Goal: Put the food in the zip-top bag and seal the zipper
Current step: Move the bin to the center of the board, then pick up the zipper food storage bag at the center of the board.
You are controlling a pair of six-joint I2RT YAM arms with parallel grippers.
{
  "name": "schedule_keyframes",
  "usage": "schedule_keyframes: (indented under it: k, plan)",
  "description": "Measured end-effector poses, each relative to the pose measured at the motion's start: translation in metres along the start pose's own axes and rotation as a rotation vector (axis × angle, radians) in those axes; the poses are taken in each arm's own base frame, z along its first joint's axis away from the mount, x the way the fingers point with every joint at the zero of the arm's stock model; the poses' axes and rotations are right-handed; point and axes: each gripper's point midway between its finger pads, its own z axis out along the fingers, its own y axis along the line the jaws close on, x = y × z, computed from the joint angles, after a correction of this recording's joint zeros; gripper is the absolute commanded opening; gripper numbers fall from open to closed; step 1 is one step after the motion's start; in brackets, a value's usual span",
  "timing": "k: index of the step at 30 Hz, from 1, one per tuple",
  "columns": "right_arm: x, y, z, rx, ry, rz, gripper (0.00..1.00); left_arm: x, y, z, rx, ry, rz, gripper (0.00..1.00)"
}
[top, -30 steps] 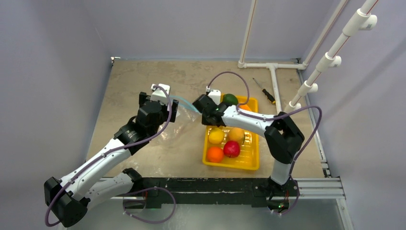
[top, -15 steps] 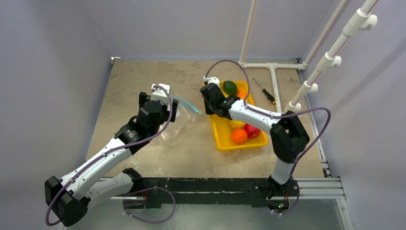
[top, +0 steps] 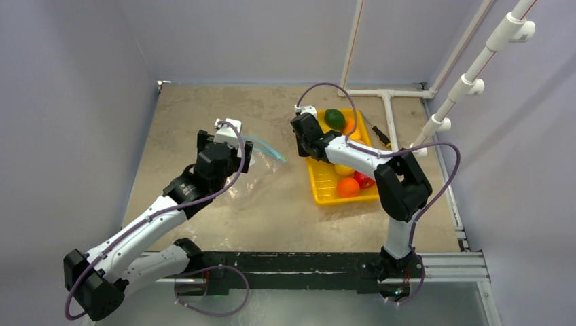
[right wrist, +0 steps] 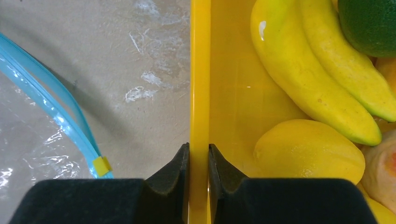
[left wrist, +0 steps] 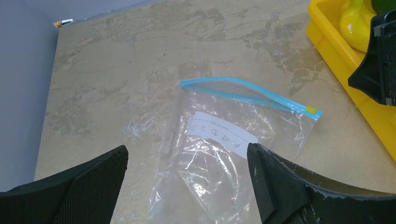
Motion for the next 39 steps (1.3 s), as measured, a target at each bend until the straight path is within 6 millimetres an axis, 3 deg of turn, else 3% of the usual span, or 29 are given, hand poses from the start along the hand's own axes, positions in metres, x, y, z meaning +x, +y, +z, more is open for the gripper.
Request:
schedule_keyframes:
  k: [6, 11, 20, 31, 34, 39]
  plan:
    - [0.006, 0.0, 0.009, 0.007, 0.011, -0.018, 0.4, 0.001, 0.0, 0.001, -0.001, 0.005, 0.003, 0.97]
    - [-0.011, 0.003, 0.006, 0.0, -0.026, -0.005, 0.51, 0.002, 0.0, 0.002, -0.005, 0.008, 0.006, 0.97]
    - [-0.044, 0.015, -0.012, -0.059, -0.089, 0.025, 0.55, 0.002, 0.0, 0.002, -0.007, 0.008, 0.006, 0.97]
    - [-0.09, 0.065, -0.03, -0.295, -0.139, 0.031, 0.63, 0.002, 0.0, 0.002, -0.007, 0.008, 0.006, 0.97]
    - [-0.085, 0.078, -0.02, -0.348, -0.112, 0.018, 0.67, 0.002, 0.0, 0.002, -0.005, 0.008, 0.006, 0.97]
    - [-0.055, 0.092, 0.004, -0.429, -0.013, 0.0, 0.73, 0.002, -0.001, 0.002, 0.001, 0.007, 0.005, 0.97]
